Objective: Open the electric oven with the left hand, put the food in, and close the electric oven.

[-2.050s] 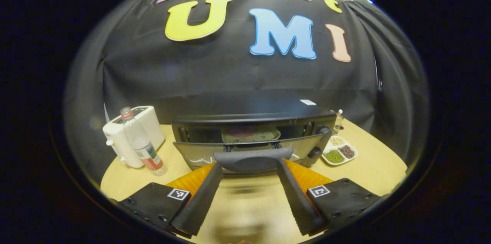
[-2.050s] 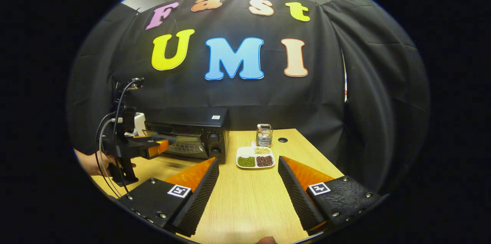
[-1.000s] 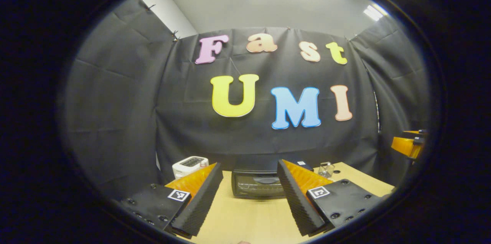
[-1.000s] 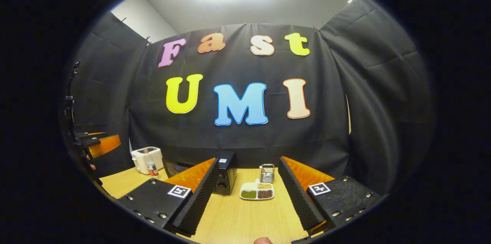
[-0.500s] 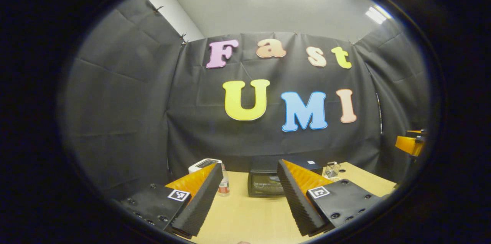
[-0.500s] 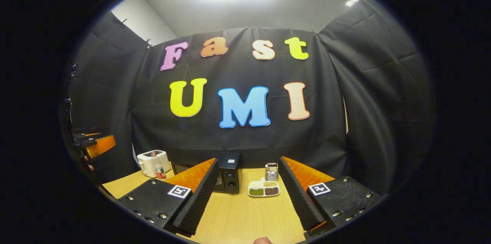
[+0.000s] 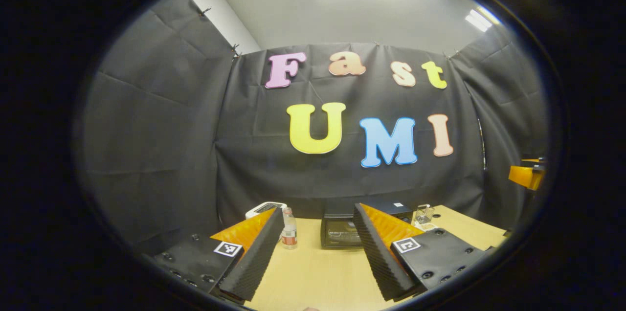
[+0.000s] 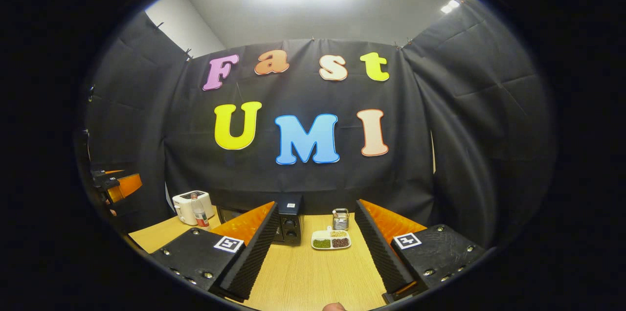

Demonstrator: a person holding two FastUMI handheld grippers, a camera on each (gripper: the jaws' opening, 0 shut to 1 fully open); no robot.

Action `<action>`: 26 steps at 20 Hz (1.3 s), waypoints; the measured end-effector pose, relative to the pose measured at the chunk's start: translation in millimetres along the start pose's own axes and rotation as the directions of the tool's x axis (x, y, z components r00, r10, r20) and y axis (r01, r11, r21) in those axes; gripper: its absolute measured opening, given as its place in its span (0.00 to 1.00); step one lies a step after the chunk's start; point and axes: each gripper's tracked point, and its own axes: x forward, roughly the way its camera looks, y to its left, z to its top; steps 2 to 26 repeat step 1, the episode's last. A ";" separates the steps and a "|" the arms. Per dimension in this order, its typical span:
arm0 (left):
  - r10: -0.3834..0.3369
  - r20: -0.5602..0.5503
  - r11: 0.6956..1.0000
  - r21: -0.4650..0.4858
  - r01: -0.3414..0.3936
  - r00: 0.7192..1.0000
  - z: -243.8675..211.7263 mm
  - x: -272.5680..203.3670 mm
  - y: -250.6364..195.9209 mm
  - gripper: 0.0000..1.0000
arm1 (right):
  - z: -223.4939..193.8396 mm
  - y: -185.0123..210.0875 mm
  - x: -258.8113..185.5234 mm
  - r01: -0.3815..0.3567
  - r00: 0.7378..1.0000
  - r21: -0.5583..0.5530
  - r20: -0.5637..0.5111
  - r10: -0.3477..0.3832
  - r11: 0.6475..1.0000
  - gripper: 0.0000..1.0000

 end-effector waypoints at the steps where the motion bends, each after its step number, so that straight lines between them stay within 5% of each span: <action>1: -0.001 0.001 1.000 0.003 0.001 1.000 0.6 -0.7 1.2 1.00 | 0.7 1.2 -1.1 -0.003 1.000 -0.001 0.002 0.003 1.000 0.96; 26: -0.001 0.001 1.000 0.003 0.001 1.000 0.6 -0.7 1.2 1.00 | 0.7 1.2 -1.1 -0.003 1.000 -0.001 0.002 0.003 1.000 0.96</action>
